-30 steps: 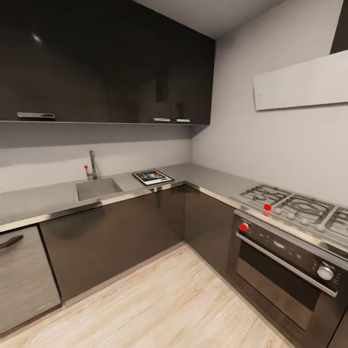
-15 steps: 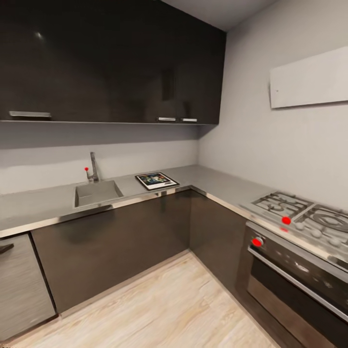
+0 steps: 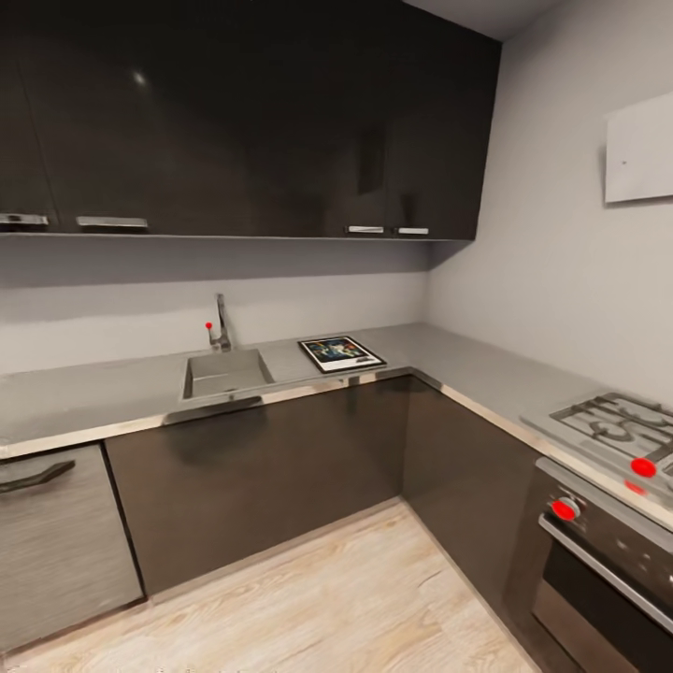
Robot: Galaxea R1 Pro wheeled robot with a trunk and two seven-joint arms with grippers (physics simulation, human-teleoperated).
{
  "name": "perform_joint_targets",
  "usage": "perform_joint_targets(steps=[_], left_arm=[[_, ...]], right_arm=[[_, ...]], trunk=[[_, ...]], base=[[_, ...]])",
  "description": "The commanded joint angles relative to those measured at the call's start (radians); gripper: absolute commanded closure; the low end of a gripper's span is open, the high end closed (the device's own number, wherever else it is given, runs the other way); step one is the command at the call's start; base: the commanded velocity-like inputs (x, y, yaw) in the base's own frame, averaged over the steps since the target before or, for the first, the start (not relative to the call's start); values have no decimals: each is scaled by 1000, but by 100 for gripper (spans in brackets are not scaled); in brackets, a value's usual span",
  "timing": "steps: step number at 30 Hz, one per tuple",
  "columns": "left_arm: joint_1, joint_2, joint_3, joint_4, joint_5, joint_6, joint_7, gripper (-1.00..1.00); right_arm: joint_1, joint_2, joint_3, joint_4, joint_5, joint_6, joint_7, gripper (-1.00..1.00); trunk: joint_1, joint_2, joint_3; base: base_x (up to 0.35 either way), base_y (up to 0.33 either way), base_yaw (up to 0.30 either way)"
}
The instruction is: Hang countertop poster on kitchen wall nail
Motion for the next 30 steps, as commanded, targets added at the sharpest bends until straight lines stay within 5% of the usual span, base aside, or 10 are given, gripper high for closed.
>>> perform_joint_targets(steps=[1, 19, 30], left_arm=[[0, 0, 1, -1, -2, -2, -1, -100], [0, -2, 0, -1, -2, -1, -1, -100], [0, 0, 1, -1, -2, -2, -1, -100]], right_arm=[[0, 1, -6, 1, 11, -3, -1, -100], [0, 1, -8, 1, 9, -3, -1, -100], [0, 1, -7, 1, 10, -5, -1, -100]], trunk=[[0, -1, -1], [0, -1, -1], [0, -1, -1]], base=[[20, -3, 290], [69, -73, 90], [53, -59, 249]])
